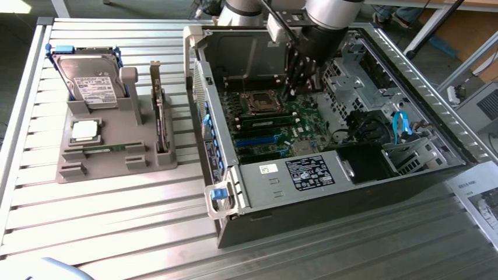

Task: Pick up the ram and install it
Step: 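Insert the ram into the slot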

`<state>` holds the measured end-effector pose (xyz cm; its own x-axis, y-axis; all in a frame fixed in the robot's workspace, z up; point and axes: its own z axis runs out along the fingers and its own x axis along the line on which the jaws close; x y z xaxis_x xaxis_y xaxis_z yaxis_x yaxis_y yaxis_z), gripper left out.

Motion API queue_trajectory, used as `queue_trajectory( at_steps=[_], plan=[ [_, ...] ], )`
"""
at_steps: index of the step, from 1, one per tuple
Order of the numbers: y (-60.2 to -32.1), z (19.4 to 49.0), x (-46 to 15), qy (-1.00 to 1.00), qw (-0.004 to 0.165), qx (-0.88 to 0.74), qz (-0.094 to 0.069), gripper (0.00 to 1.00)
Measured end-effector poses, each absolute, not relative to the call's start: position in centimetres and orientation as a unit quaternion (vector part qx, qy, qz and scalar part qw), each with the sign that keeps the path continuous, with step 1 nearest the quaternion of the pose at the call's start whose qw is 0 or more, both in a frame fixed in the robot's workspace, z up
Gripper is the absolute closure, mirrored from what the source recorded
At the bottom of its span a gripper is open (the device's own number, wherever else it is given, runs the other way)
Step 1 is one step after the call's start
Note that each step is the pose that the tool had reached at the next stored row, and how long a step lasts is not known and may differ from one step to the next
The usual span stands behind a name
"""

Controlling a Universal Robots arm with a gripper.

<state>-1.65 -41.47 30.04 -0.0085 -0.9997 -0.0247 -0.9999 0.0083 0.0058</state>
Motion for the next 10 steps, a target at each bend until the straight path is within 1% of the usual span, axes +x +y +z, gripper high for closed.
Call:
queue_trajectory(
  at_steps=[10],
  plan=[
    [-41.5,32.6,-1.6,0.71,0.007,-0.704,0.011,0.81]
  ],
)
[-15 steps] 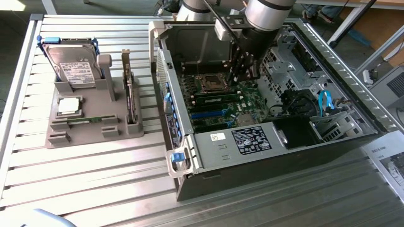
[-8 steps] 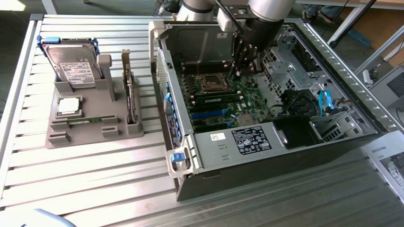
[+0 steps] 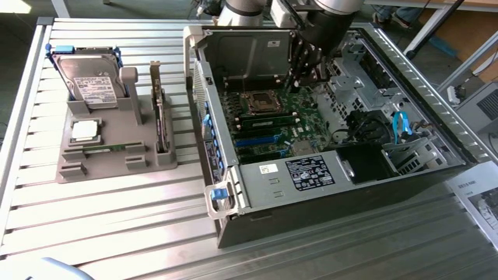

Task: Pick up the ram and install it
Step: 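Insert the ram into the slot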

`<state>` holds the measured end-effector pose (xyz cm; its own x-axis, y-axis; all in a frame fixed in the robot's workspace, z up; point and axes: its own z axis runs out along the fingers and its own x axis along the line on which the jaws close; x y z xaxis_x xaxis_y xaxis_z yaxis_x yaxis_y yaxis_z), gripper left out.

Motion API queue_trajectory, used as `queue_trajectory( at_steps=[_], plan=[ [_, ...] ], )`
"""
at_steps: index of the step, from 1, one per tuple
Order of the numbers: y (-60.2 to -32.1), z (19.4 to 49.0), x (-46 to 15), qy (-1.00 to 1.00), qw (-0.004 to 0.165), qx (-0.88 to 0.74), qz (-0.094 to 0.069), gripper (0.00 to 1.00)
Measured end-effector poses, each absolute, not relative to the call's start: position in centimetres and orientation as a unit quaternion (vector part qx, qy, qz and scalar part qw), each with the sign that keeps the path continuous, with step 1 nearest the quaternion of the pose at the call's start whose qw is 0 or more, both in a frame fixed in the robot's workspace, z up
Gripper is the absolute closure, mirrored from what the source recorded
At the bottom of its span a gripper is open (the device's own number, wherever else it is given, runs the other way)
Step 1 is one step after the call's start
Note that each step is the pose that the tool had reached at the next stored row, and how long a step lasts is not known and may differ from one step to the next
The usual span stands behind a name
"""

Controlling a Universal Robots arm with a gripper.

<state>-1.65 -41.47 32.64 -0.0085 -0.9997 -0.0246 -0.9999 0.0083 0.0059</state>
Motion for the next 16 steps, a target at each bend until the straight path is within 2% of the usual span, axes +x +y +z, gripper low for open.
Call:
queue_trajectory(
  at_steps=[16],
  plan=[
    [-41.5,35.5,-1.6,0.71,0.007,-0.704,0.011,0.81]
  ],
)
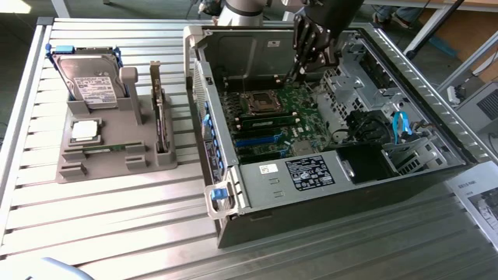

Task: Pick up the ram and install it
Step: 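Insert the ram into the slot, then press down the ram until it locks into place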

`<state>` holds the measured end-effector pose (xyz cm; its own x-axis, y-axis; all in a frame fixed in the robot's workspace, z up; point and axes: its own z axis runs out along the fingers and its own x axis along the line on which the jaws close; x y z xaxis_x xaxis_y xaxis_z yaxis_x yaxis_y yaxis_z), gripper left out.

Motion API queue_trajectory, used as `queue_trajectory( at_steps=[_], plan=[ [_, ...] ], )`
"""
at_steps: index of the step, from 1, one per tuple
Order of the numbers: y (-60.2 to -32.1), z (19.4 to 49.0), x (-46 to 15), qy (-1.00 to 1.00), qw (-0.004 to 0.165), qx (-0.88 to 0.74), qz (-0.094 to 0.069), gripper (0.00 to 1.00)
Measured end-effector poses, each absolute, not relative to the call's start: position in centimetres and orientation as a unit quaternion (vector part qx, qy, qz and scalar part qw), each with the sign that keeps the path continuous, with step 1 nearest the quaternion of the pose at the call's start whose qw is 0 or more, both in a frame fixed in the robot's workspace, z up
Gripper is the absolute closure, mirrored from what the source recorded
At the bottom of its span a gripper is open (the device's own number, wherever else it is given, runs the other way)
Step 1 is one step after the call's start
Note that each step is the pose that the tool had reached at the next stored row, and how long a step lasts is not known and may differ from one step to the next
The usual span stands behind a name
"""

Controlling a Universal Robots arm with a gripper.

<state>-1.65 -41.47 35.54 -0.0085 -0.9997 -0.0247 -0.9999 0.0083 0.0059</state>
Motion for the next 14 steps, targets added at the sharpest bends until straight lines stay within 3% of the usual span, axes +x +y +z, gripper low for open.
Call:
queue_trajectory(
  at_steps=[14],
  plan=[
    [-41.48,36.21,-1.65,0.71,0.007,-0.704,0.011,0.81]
  ],
)
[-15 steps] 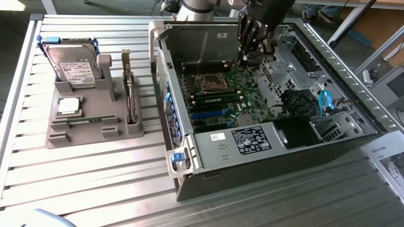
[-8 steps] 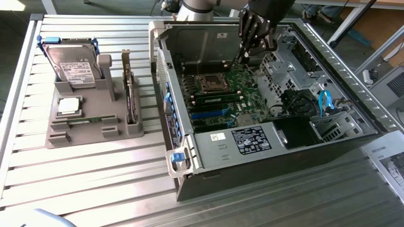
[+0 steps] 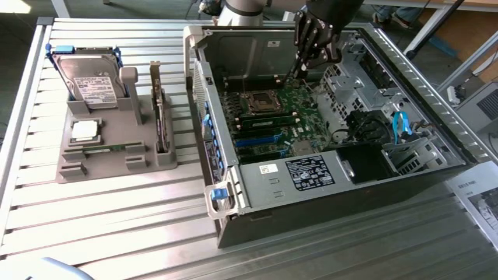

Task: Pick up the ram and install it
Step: 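Press down the ram until it locks into place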

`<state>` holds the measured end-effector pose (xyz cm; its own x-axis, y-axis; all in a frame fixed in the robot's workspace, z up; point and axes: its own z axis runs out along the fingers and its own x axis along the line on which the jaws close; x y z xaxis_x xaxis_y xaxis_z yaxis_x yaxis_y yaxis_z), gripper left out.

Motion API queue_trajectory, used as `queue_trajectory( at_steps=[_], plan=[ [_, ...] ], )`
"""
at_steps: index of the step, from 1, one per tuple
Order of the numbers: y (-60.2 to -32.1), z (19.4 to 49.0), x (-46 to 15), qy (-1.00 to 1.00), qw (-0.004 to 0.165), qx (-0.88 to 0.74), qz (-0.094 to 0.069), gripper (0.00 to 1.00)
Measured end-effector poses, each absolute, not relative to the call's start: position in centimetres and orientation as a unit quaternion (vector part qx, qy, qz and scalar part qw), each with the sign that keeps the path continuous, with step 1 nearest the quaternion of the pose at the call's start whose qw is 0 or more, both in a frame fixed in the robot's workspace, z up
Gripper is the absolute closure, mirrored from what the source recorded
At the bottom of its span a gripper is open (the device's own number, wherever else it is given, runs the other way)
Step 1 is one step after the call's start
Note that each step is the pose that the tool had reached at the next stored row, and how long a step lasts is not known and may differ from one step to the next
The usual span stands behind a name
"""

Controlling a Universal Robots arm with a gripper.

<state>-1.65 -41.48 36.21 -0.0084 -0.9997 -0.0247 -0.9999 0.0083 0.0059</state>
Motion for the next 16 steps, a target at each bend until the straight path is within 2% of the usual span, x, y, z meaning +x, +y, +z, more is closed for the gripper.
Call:
queue_trajectory(
  at_steps=[6,7,8,16],
  plan=[
    [-41.48,36.21,-1.65,0.71,0.007,-0.704,0.011,0.81],
    [-41.48,36.21,-1.65,0.71,0.007,-0.704,0.011,0.83],
    [-41.47,36.2,-1.65,0.71,0.007,-0.704,0.011,0.89],
    [-41.48,36.21,-1.61,0.71,0.007,-0.704,0.011,0.9]
  ],
)
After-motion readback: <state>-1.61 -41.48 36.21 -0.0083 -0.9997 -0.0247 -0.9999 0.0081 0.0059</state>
